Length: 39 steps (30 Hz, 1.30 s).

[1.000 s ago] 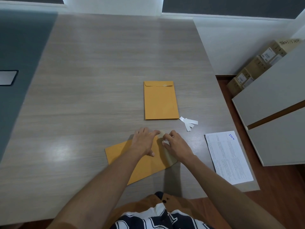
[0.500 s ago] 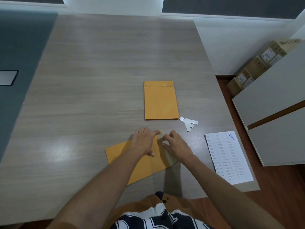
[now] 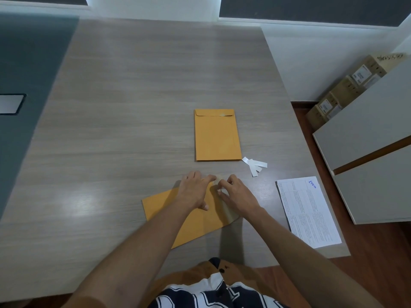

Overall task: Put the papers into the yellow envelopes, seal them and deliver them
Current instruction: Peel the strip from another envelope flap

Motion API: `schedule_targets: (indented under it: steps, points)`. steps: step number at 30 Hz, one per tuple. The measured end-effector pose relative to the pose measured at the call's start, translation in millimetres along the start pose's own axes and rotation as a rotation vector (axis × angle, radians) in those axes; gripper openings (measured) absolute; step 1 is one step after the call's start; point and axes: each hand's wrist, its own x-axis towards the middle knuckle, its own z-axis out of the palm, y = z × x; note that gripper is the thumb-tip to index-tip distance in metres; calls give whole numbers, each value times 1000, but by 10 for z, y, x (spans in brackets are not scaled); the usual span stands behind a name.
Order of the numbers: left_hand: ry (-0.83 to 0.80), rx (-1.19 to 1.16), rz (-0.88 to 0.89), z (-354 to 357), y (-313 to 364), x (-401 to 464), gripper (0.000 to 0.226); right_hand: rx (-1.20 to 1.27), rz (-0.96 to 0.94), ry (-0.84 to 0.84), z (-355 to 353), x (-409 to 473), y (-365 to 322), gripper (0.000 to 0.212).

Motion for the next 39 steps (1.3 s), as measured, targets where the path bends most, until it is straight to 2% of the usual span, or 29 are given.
schedule_targets:
  steps: [14,31,39]
  points:
    - [-2,-4,-3,-9,2,-3,99,28,8,7,12,-30,22,28]
    - [-2,-7,1,-25,-1,-18,97,23,17,21,18,-9,-1,21]
    - [-8,-1,1,-30,-1,-19,98,28,25,26,24,-31,9,27]
